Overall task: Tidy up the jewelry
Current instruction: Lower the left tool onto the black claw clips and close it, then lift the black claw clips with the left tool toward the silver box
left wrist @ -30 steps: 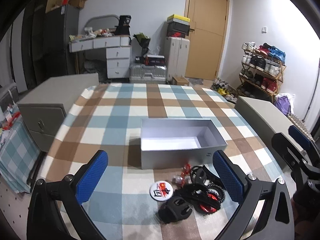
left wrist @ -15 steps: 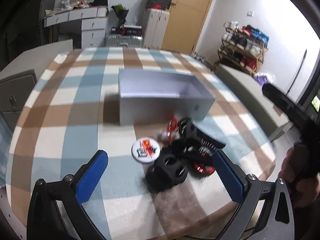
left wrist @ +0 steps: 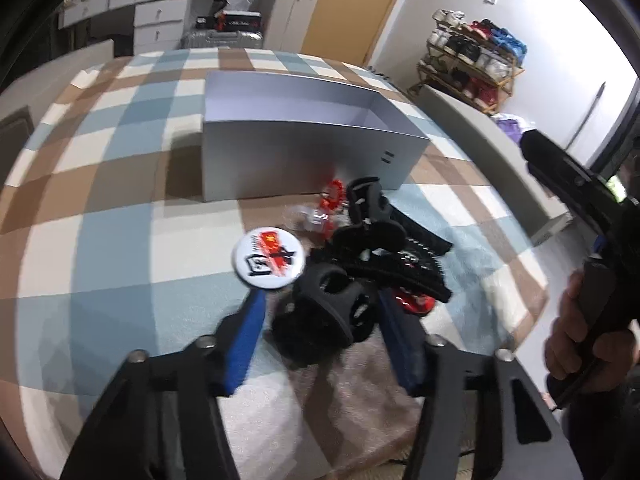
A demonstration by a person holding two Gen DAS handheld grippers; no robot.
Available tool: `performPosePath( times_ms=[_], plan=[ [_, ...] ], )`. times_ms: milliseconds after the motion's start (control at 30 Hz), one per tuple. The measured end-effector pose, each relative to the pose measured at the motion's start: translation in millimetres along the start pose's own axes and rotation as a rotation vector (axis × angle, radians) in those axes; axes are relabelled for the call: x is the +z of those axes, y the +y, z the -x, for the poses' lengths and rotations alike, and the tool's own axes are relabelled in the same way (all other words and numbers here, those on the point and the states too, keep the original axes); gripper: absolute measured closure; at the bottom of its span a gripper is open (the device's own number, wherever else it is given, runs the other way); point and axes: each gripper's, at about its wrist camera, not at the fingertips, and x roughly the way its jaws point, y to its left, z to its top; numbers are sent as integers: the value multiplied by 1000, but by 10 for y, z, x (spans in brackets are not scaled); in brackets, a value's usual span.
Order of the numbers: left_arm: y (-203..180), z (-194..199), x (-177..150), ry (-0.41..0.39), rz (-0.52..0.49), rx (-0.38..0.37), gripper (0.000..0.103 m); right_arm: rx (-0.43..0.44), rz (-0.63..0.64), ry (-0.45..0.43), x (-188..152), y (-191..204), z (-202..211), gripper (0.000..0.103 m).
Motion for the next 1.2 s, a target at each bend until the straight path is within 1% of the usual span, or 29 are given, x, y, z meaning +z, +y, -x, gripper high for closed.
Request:
performPosePath(
  times_ms=[33, 100, 200, 267, 433, 633, 767, 967, 1200],
  plan=[
    [4, 8, 5, 0, 1, -3, 63, 0, -1, 3, 6, -2, -12, 0],
    [-29, 51, 15, -3, -19, -18, 76, 1, -2, 5, 2, -10, -4, 0],
    [-96, 57, -6, 1, -74, 5, 76, 1, 1, 4, 0, -11, -6, 0],
    [-110, 55, -11, -3, -89, 20, 77, 1, 3, 3, -4, -16, -4, 0],
    [-97, 92, 9, -20, -82, 21, 77, 7, 4, 15, -23, -24, 10, 0],
    [-82, 208, 59, -58, -76, 29, 77, 18, 17, 43, -75, -30, 27, 0],
    [-35, 292, 91, -87, -72, 46, 77, 71, 4, 87, -149, -41, -2, 0],
    [115, 429, 145, -142, -42, 76, 77, 157, -5, 192, -288, 32, -147, 0],
    [326, 524, 146, -181, 4, 103, 77, 234, 2, 239, -284, 202, -360, 0]
  ],
)
